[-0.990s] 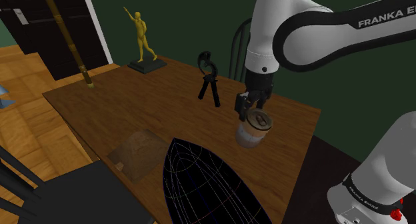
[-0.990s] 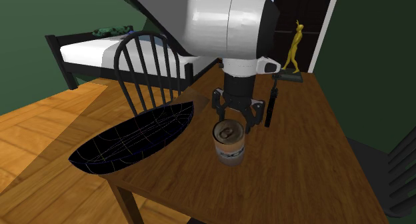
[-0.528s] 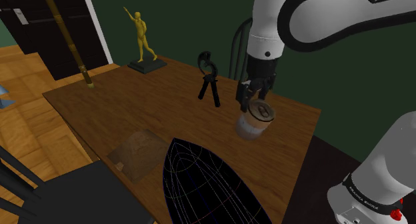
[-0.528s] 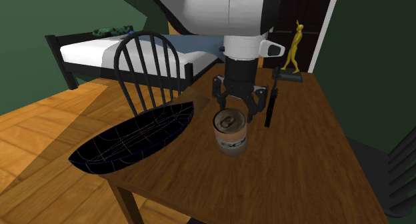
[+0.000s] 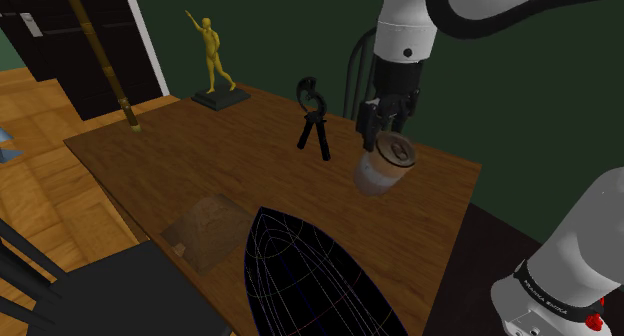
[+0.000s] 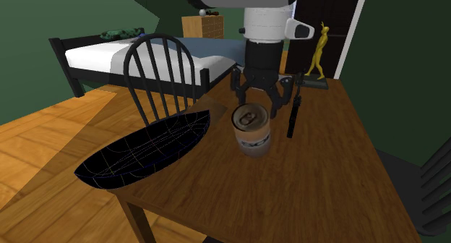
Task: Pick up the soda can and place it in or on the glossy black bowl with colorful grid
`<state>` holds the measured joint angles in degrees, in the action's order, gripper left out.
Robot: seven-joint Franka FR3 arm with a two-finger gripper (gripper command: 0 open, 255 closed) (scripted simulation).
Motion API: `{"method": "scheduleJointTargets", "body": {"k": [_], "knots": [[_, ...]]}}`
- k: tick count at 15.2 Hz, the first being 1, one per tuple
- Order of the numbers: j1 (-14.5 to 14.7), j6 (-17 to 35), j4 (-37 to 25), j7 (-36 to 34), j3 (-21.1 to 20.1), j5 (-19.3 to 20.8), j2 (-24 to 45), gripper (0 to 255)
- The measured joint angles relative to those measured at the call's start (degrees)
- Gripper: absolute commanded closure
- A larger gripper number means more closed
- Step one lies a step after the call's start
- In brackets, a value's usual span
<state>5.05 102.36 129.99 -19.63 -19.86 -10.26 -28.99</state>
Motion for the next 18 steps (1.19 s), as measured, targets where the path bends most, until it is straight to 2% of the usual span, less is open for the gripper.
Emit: {"method": "scheduleJointTargets", "body": {"k": [14, 18], "knots": [[-0.5, -10.4, -11.3, -0.6, 1.0, 1.0, 1.0, 255], [0.6, -11.9, -14.7, -5.1, -2.4, 0.0, 2.3, 255]]}}
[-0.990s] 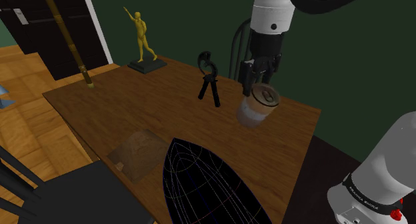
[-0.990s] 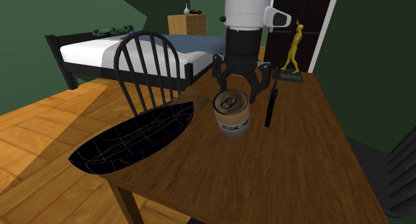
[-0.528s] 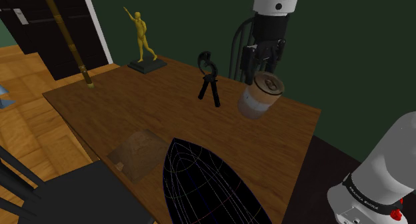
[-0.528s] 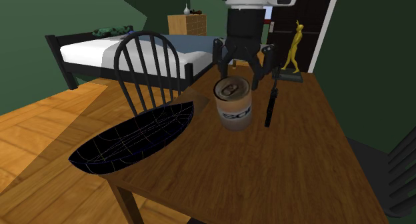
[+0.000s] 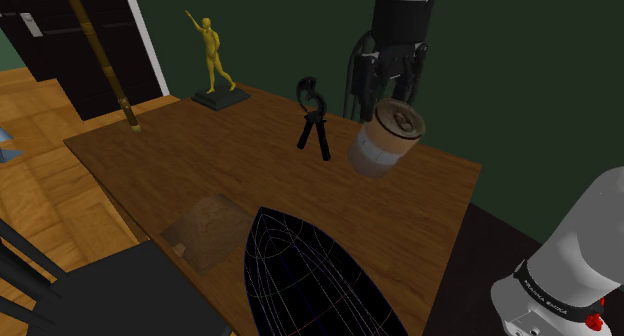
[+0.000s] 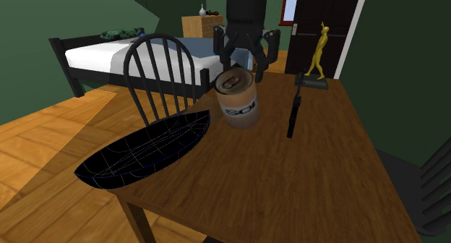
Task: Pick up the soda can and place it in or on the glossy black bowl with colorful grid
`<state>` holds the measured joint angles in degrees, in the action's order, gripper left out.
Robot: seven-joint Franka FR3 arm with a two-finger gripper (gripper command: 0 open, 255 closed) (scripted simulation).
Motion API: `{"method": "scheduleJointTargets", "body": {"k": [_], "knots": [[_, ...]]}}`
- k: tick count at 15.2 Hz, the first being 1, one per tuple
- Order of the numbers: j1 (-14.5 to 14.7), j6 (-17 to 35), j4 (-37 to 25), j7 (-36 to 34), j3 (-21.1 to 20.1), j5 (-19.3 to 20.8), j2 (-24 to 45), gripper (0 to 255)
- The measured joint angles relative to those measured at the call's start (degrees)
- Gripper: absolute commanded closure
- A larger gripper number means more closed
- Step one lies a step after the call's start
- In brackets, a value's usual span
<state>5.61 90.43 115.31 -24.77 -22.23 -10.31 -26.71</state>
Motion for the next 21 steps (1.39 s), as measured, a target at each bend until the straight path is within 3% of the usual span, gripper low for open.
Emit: {"method": "scheduleJointTargets", "body": {"k": [10, 17, 21], "knots": [[2.4, -2.7, -12.9, -15.8, -12.1, -0.1, 8.8, 255], [4.7, -4.8, -26.1, -29.9, -22.9, 6.0, 21.2, 255], [5.4, -2.7, -24.6, -31.7, -23.9, 6.5, 21.9, 255]]}}
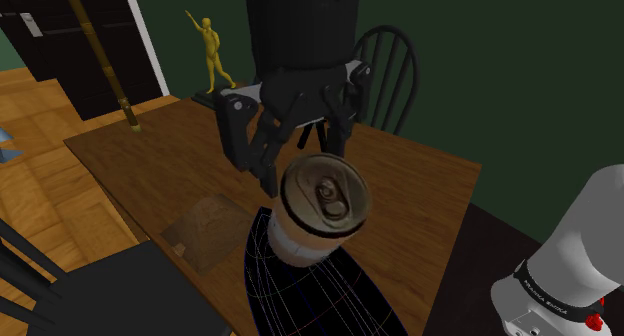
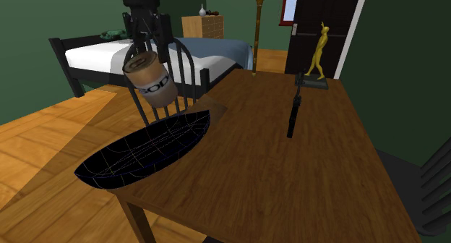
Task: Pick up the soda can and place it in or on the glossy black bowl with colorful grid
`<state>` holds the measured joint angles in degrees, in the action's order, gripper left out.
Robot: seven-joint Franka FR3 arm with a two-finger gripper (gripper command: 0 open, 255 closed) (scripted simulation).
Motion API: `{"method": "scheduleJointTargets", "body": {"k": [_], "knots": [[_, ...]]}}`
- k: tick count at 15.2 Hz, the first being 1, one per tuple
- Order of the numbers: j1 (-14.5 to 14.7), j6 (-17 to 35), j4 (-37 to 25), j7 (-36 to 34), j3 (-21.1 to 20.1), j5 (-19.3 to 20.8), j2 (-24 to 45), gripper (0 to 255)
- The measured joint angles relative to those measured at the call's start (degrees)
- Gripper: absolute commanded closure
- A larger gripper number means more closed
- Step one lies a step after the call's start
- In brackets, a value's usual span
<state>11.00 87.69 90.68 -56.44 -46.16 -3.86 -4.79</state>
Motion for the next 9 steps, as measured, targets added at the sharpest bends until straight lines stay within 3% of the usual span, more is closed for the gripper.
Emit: {"method": "scheduleJointTargets", "body": {"k": [9], "knots": [[0.0, 7.0, 8.6, 1.2, 0.5, -1.6, -2.2, 255]]}}
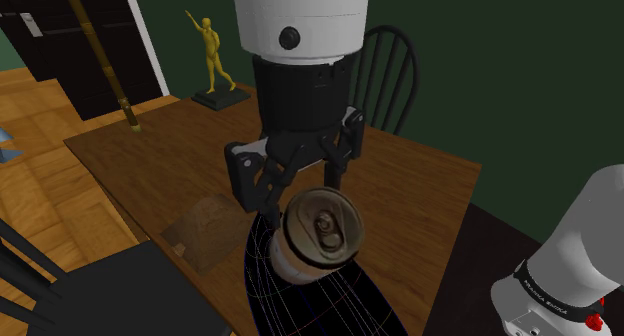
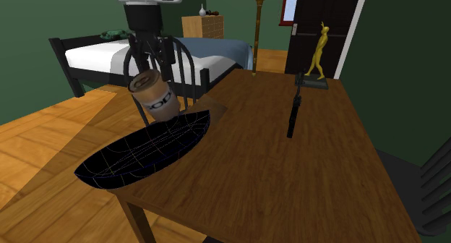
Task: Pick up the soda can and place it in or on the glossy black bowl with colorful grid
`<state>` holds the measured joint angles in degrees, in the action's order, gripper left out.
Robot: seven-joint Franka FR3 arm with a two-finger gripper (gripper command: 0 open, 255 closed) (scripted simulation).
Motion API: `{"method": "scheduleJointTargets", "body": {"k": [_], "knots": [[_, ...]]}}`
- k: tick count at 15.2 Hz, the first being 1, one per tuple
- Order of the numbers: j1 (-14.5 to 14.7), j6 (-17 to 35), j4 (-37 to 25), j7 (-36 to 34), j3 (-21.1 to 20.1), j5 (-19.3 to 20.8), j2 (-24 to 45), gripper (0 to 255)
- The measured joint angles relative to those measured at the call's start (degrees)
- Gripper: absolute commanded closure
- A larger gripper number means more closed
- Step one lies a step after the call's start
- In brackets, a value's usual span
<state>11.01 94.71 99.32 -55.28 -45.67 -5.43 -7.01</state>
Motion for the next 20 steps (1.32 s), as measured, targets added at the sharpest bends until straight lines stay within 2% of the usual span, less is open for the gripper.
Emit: {"method": "scheduleJointTargets", "body": {"k": [9, 16, 17, 20], "knots": [[0.2, 7.3, 7.6, 0.5, -0.1, -0.4, -0.4, 255], [0.2, 8.3, 8.8, 0.6, -0.1, -0.6, -0.7, 255], [0.2, 8.3, 8.8, 0.6, -0.1, -0.6, -0.7, 0], [0.2, 8.3, 8.7, 0.6, -0.1, -0.6, -0.7, 0]]}}
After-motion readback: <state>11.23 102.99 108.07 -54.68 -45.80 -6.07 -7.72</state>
